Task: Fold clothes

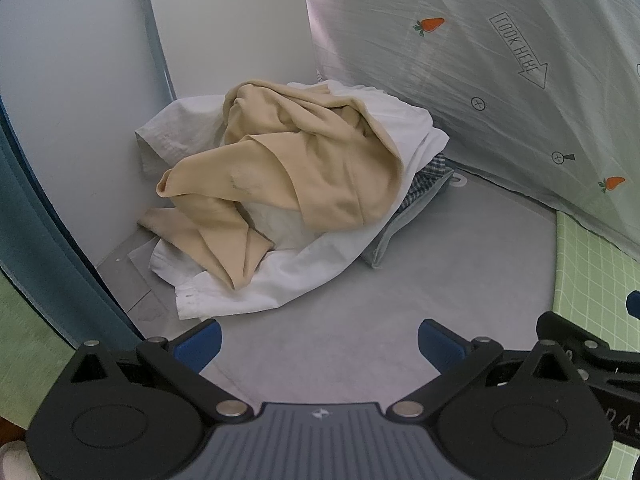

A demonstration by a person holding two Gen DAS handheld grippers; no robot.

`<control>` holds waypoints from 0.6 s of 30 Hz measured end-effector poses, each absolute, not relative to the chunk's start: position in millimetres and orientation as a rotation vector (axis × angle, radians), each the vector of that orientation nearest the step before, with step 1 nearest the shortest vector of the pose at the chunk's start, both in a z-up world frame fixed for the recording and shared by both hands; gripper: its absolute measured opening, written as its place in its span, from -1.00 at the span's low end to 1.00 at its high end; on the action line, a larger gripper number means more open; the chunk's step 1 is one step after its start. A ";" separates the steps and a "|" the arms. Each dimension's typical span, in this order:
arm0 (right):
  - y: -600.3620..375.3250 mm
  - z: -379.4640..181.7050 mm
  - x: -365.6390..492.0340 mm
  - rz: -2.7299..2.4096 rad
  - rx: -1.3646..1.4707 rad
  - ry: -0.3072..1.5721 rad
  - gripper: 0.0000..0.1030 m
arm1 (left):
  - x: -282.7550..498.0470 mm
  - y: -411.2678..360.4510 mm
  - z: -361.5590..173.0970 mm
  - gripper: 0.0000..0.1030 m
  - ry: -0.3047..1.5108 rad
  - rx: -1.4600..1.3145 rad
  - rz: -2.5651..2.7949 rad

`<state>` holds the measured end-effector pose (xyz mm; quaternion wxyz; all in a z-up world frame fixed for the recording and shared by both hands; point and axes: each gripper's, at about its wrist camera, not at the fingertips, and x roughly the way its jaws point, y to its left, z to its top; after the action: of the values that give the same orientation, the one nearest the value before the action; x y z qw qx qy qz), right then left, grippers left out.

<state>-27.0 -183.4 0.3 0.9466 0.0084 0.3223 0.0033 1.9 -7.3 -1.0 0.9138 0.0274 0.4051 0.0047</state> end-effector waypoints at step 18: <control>-186.6 -3.9 -18.0 -0.002 0.034 0.673 1.00 | 13.4 -7.1 -5.1 1.00 0.860 0.055 0.013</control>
<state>-18.0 -186.6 -3.9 0.9438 0.0165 0.3302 -0.0011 13.4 -7.1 -5.1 0.9086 0.0265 0.4169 0.0063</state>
